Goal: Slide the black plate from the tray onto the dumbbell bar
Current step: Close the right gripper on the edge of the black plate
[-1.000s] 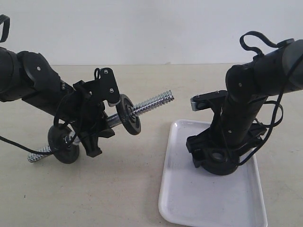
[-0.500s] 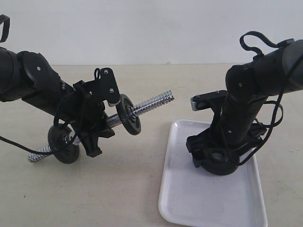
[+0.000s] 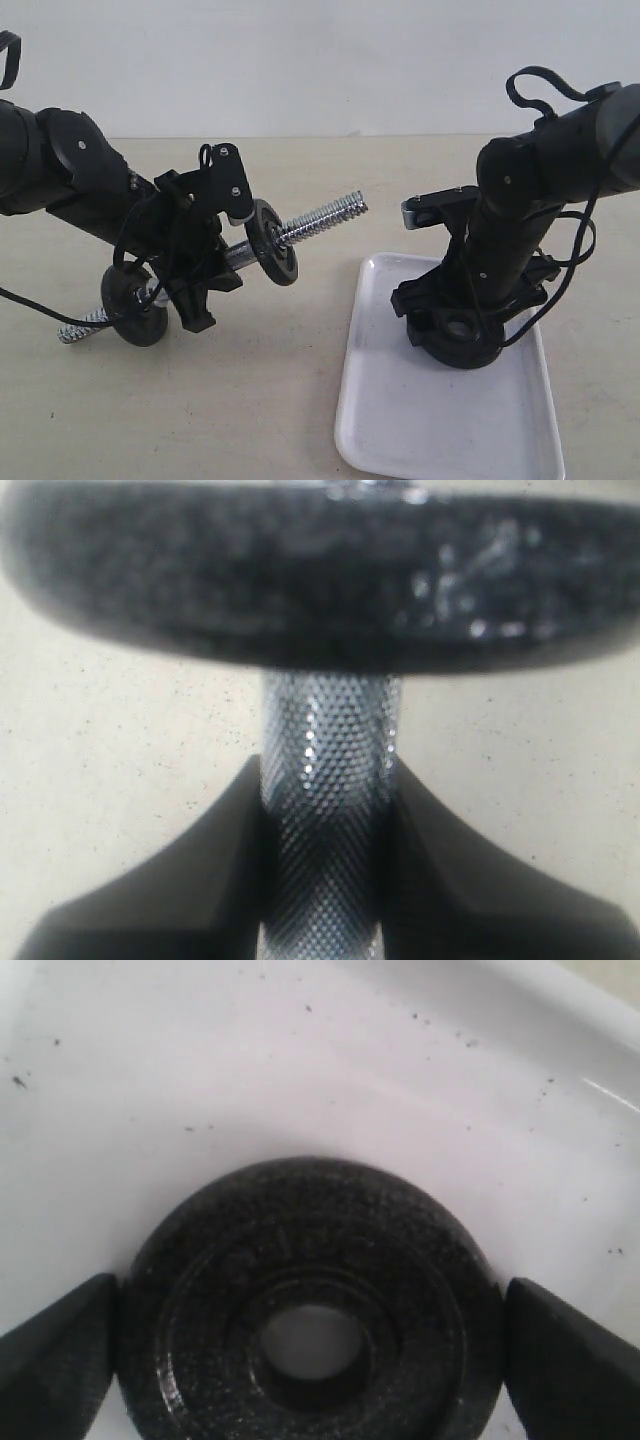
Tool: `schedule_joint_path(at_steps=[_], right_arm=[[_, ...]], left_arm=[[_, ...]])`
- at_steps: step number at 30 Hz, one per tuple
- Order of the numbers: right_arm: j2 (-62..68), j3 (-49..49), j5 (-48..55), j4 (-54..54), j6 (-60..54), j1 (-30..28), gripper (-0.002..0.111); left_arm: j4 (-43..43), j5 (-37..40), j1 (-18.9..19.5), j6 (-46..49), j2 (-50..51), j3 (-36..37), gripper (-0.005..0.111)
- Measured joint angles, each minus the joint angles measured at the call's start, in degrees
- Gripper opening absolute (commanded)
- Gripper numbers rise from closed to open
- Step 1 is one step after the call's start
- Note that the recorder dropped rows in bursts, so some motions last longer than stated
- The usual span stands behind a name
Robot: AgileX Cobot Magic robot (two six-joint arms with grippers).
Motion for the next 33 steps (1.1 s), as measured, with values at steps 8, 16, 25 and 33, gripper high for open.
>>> schedule_joint_path(at_steps=[8, 16, 25, 33], right_arm=[[0.0, 0.0, -0.1, 0.0, 0.1, 0.0, 0.019], [0.0, 0.0, 0.2, 0.1, -0.4, 0.0, 0.103], [0.0, 0.0, 0.4, 0.1, -0.5, 0.0, 0.103], [0.1, -0.2, 1.7, -0.3, 1.5, 0.0, 0.082]], left_arm=[[0.0, 0.0, 0.0, 0.0, 0.0, 0.0, 0.004], [0.0, 0.0, 0.0, 0.0, 0.0, 0.0, 0.004], [0.0, 0.0, 0.0, 0.0, 0.0, 0.0, 0.004], [0.0, 0.0, 0.0, 0.0, 0.0, 0.0, 0.004]])
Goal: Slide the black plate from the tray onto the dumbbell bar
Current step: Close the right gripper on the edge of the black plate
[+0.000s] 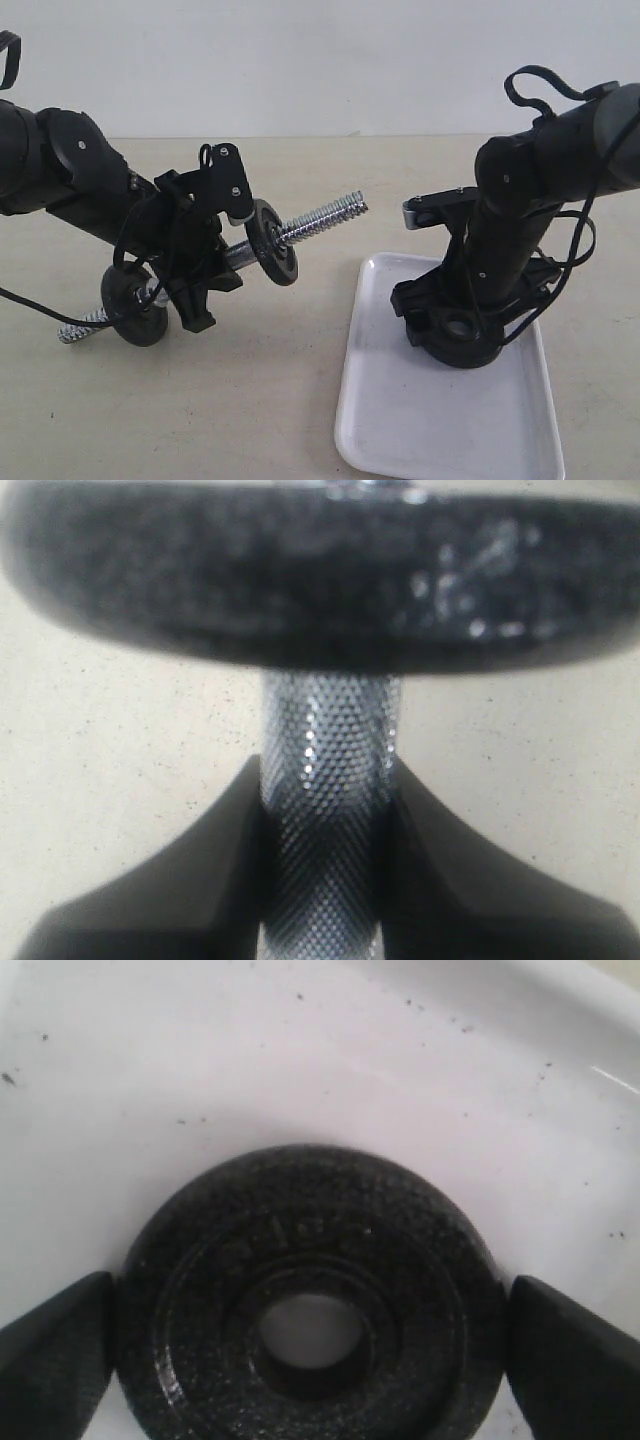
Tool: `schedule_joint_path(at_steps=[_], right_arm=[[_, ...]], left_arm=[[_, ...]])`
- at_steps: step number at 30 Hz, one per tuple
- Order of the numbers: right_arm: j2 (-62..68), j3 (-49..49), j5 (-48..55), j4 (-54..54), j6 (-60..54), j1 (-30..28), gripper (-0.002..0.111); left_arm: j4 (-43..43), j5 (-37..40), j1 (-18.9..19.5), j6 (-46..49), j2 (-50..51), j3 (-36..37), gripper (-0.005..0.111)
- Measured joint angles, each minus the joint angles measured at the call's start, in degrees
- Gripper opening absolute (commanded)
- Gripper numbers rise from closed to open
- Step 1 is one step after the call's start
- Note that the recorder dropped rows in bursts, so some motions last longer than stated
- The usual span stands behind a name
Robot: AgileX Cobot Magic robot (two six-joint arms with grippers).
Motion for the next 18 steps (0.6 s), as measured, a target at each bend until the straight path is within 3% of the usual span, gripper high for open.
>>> schedule_joint_path(at_steps=[3, 9, 11, 14, 15, 18], right_arm=[[0.0, 0.0, 0.4, 0.0, 0.2, 0.0, 0.075], [0.0, -0.1, 0.5, 0.0, 0.4, 0.0, 0.071], [0.0, -0.1, 0.5, 0.0, 0.4, 0.0, 0.054], [0.0, -0.1, 0.5, 0.0, 0.4, 0.0, 0.009], [0.0, -0.1, 0.5, 0.0, 0.4, 0.0, 0.000], [0.0, -0.1, 0.5, 0.0, 0.4, 0.0, 0.000]], left_arm=[[0.0, 0.0, 0.0, 0.0, 0.0, 0.0, 0.004], [0.0, 0.0, 0.0, 0.0, 0.0, 0.0, 0.004], [0.0, 0.0, 0.0, 0.0, 0.0, 0.0, 0.004], [0.0, 0.0, 0.0, 0.0, 0.0, 0.0, 0.004], [0.0, 0.0, 0.0, 0.0, 0.0, 0.0, 0.004], [0.0, 0.0, 0.0, 0.0, 0.0, 0.0, 0.004]])
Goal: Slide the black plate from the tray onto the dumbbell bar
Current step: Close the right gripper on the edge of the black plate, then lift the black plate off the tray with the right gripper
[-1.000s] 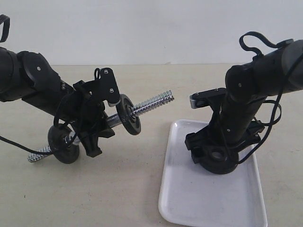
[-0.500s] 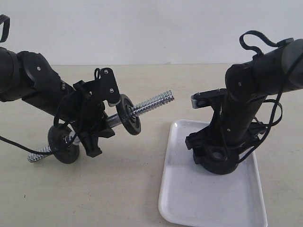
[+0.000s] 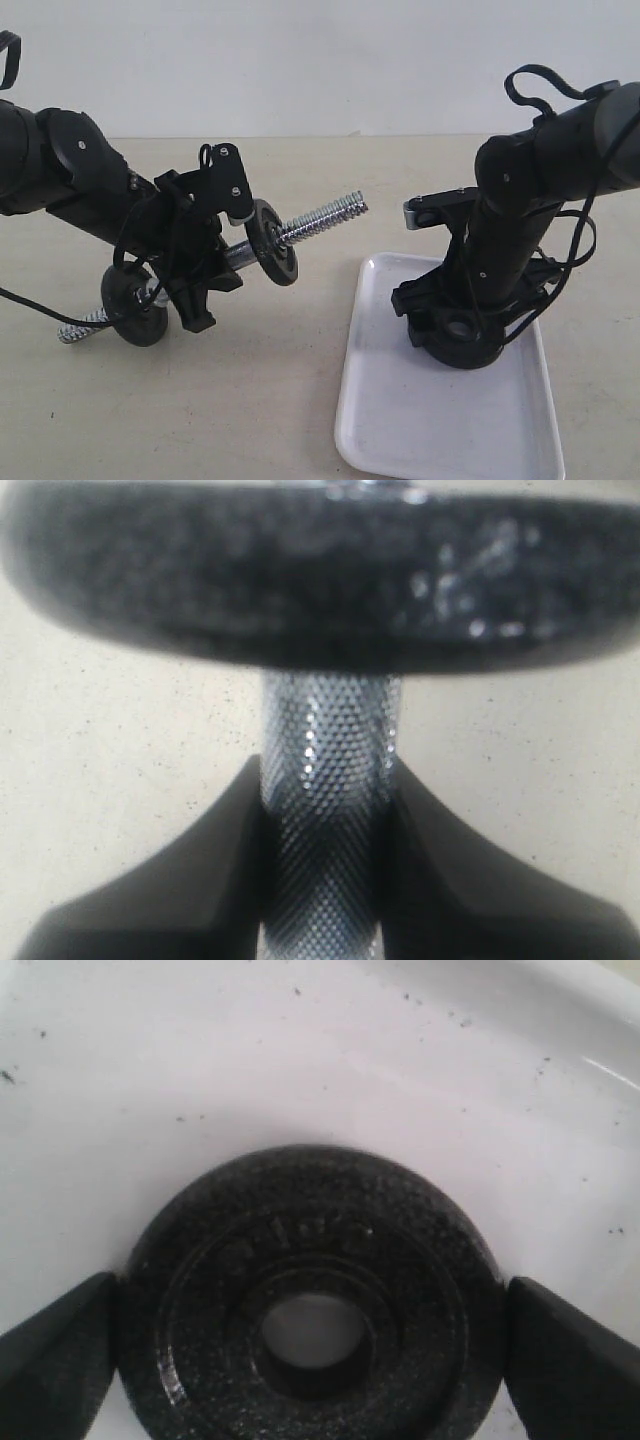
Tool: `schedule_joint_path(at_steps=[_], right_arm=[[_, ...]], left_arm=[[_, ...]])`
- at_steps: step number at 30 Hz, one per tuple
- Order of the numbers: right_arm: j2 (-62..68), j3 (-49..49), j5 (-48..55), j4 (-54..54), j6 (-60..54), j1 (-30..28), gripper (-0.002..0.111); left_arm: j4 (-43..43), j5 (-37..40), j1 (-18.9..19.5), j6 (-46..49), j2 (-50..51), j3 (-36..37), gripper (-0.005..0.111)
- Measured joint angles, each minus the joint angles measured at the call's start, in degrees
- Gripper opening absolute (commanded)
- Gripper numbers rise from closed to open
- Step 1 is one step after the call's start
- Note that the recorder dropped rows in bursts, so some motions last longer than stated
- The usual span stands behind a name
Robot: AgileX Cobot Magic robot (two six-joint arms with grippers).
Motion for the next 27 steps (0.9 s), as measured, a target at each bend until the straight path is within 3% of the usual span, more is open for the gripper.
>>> schedule_joint_path(at_steps=[10, 16, 27], right_arm=[[0.0, -1.2, -0.2, 3.5, -8.5, 0.0, 0.000], [2.0, -7.2, 4.6, 14.5, -20.0, -1.7, 0.000], [3.3, -18.9, 21.3, 31.5, -38.6, -15.1, 0.000]], left_arm=[[0.0, 0.0, 0.0, 0.0, 0.0, 0.0, 0.004], [0.0, 0.0, 0.0, 0.0, 0.0, 0.0, 0.004], [0.2, 0.9, 0.0, 0.0, -0.9, 0.0, 0.004]])
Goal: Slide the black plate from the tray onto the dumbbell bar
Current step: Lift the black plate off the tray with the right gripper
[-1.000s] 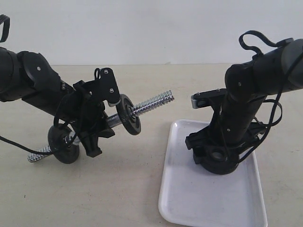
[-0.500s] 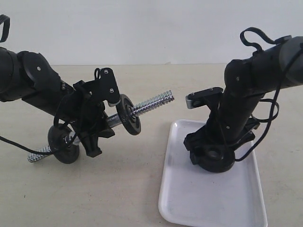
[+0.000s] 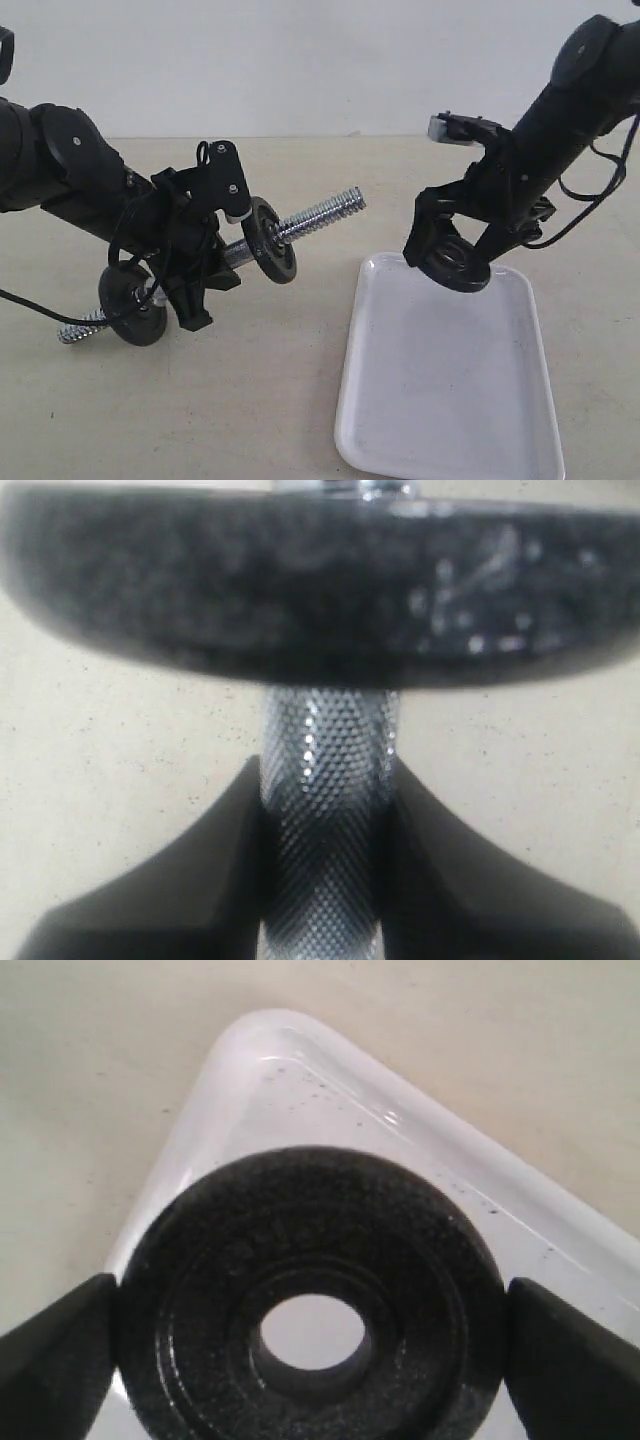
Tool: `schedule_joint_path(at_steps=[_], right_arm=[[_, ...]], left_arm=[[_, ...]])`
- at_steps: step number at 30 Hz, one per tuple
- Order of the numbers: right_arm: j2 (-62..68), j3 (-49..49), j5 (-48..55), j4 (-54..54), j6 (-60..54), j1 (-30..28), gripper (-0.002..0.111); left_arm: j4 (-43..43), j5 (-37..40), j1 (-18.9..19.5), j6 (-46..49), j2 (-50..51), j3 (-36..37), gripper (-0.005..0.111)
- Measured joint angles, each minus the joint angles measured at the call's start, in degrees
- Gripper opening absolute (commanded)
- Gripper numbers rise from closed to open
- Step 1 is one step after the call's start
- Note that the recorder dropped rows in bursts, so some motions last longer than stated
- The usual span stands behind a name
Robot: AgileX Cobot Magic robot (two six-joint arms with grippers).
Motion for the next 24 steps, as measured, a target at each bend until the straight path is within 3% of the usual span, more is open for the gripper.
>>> schedule_joint_path(at_steps=[5, 9, 24], right_arm=[[0.0, -0.1, 9.3, 16.7, -14.3, -5.3, 0.000], [0.0, -0.1, 10.3, 24.0, -20.1, -6.0, 0.000], [0.0, -0.1, 10.3, 34.1, -23.2, -6.1, 0.000]], left_arm=[[0.0, 1.0, 0.1, 0.3, -0.8, 0.0, 0.004], [0.0, 1.6, 0.1, 0.6, -0.8, 0.0, 0.004], [-1.5, 2.6, 0.1, 1.0, -2.0, 0.1, 0.004]])
